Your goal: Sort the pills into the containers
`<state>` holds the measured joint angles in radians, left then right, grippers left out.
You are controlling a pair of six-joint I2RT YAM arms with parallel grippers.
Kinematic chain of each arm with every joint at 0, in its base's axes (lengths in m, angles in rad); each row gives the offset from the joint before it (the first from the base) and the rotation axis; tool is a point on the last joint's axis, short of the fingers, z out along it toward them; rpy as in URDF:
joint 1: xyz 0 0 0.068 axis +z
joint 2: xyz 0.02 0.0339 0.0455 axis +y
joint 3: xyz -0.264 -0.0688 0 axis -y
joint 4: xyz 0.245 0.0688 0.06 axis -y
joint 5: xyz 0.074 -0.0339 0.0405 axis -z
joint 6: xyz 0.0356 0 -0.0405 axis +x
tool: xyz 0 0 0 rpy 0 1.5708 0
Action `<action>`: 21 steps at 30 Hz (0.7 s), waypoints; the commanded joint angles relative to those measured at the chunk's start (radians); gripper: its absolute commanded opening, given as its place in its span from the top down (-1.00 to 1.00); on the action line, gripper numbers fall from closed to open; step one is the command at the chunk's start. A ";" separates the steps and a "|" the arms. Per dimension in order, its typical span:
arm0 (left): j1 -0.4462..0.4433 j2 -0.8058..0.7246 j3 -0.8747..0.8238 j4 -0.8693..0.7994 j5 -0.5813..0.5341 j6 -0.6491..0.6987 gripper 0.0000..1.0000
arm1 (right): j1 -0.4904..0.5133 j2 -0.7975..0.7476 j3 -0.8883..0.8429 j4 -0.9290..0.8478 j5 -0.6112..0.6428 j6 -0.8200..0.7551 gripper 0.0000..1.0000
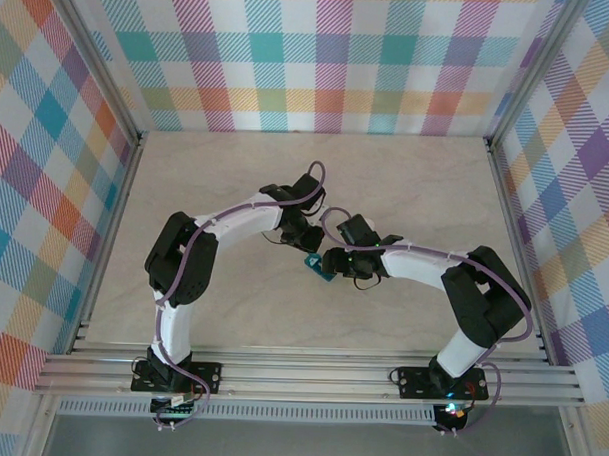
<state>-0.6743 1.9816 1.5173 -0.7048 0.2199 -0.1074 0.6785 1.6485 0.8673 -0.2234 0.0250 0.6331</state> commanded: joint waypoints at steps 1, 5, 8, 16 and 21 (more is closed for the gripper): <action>-0.021 -0.028 -0.006 -0.009 0.010 0.007 1.00 | 0.007 0.046 -0.036 -0.039 0.010 0.009 -0.29; -0.022 -0.048 -0.043 0.002 0.006 0.007 1.00 | 0.006 0.047 -0.036 -0.038 0.011 0.011 -0.29; -0.022 -0.063 -0.066 0.009 0.006 0.006 1.00 | 0.005 0.049 -0.037 -0.038 0.012 0.011 -0.29; -0.022 -0.072 -0.093 0.021 0.008 0.003 1.00 | 0.005 0.056 -0.037 -0.037 0.013 0.016 -0.29; -0.023 -0.067 -0.107 0.031 0.012 0.002 1.00 | 0.006 0.057 -0.038 -0.034 0.012 0.016 -0.29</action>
<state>-0.6807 1.9442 1.4307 -0.6781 0.2199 -0.1078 0.6785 1.6554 0.8639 -0.2012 0.0177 0.6407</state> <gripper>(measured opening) 0.050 0.645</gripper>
